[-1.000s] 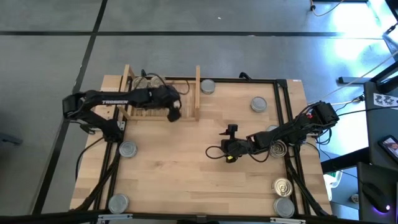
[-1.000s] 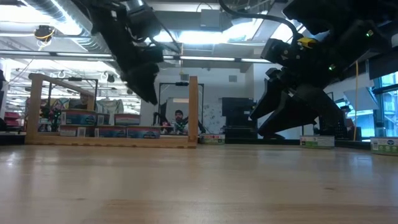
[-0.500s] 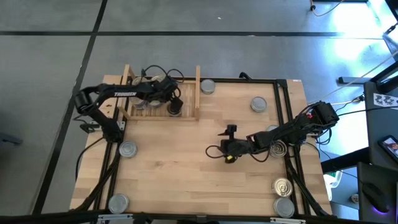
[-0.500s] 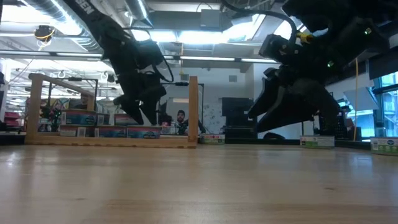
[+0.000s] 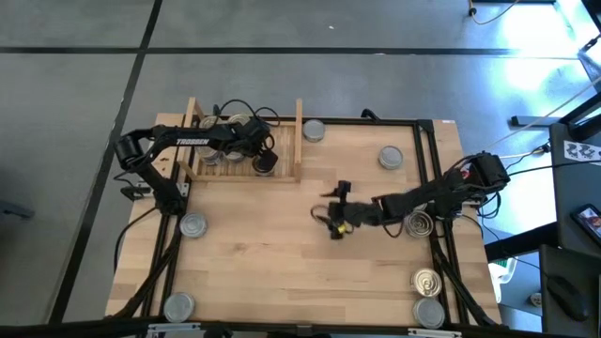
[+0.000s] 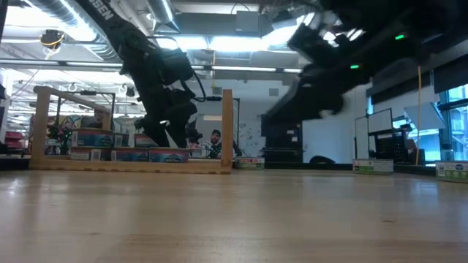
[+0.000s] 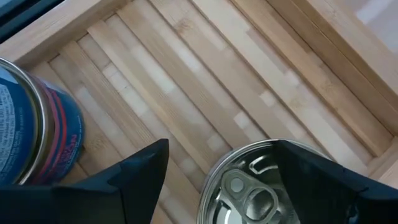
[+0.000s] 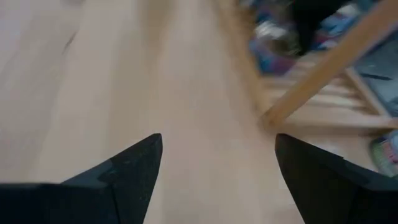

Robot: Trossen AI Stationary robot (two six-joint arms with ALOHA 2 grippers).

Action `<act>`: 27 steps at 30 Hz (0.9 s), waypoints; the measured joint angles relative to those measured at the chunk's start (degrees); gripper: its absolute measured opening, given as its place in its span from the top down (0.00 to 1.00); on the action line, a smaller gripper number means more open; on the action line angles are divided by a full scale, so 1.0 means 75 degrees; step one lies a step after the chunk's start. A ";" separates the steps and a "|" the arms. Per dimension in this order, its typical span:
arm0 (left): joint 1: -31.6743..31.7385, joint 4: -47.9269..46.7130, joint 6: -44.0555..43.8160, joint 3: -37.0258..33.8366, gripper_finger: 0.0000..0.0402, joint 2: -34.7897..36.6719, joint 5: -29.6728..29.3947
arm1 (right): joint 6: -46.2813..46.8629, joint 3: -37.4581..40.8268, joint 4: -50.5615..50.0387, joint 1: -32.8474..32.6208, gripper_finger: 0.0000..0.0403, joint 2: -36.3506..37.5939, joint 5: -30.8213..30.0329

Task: Stack canned seafood by type on shelf
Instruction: Stack the blue tuna can on top of the other blue tuna can on the shelf

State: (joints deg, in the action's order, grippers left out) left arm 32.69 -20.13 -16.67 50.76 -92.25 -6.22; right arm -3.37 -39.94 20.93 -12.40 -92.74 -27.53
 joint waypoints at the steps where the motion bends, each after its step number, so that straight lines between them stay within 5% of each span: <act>1: 0.0000 0.0012 0.0001 0.0000 0.27 -0.0002 -0.0003 | 0.0001 0.0000 0.0279 0.0186 0.22 -0.0042 0.0002; 13: -0.0001 0.0013 0.0006 -0.0003 0.27 -0.0005 -0.0032 | -0.0313 -0.0941 0.1872 0.2351 0.22 -0.1749 0.1304; 27: 0.0006 0.0532 -0.0159 -0.0023 0.27 -0.0001 -0.0553 | 0.0016 -0.1821 0.1830 0.2914 0.22 -0.2428 0.1582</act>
State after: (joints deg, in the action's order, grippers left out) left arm 32.73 -16.15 -17.86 50.59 -92.26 -10.36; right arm -3.25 -53.60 34.65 9.45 -110.96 -15.66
